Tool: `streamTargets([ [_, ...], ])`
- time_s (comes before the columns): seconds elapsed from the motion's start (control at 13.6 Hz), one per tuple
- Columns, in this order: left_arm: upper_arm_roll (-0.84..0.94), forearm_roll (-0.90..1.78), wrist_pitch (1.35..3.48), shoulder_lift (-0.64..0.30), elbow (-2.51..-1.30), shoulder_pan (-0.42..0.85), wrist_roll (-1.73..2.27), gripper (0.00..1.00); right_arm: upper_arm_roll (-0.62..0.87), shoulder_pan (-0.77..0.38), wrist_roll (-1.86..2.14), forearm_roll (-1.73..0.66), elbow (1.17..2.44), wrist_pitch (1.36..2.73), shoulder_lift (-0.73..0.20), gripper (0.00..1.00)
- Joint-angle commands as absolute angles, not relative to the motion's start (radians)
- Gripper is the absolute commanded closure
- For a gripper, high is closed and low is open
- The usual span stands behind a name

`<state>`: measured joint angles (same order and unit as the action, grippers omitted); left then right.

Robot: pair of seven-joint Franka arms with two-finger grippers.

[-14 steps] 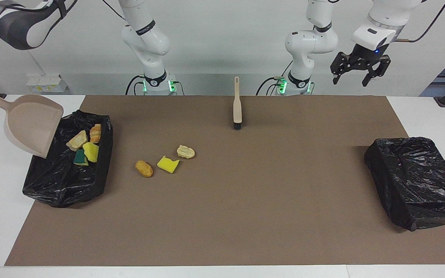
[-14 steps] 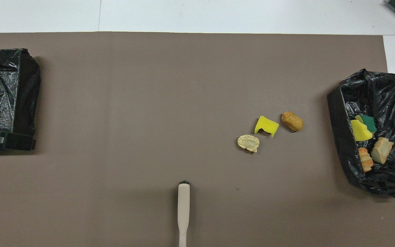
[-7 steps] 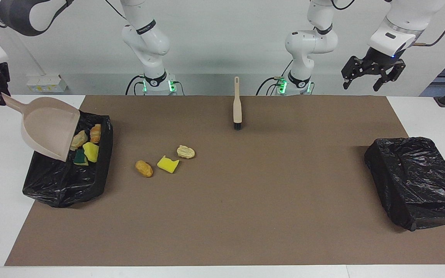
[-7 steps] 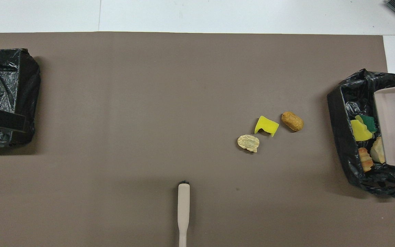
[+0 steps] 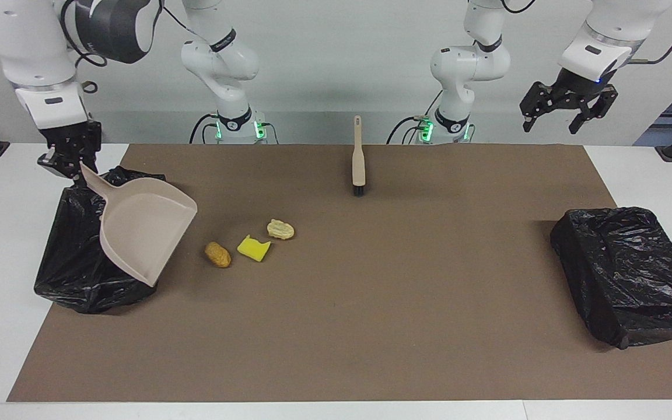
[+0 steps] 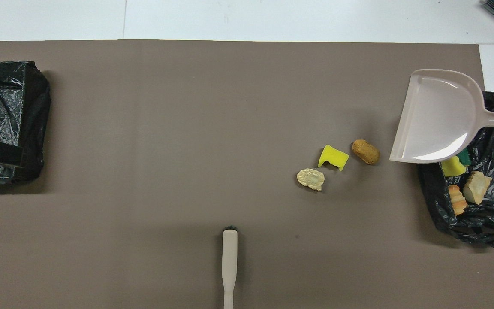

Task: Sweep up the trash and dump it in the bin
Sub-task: 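Lift the emptied dustpan out of the bag with the right gripper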

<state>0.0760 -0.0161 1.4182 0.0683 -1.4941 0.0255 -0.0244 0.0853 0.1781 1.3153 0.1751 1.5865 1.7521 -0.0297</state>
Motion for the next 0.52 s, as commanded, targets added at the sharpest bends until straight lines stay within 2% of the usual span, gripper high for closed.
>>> streamTargets([
  [0.0, 0.084, -0.037, 1.410, 0.064, -1.474, 0.011, -0.037, 0.00, 0.087, 0.094, 1.047, 0.156, 1.637, 1.741, 0.011, 1.00],
  [0.44, 0.081, -0.028, 1.410, 0.071, -1.480, -0.009, -0.038, 0.00, 0.089, -0.102, 0.509, 0.055, 1.704, 1.758, -0.003, 1.00],
])
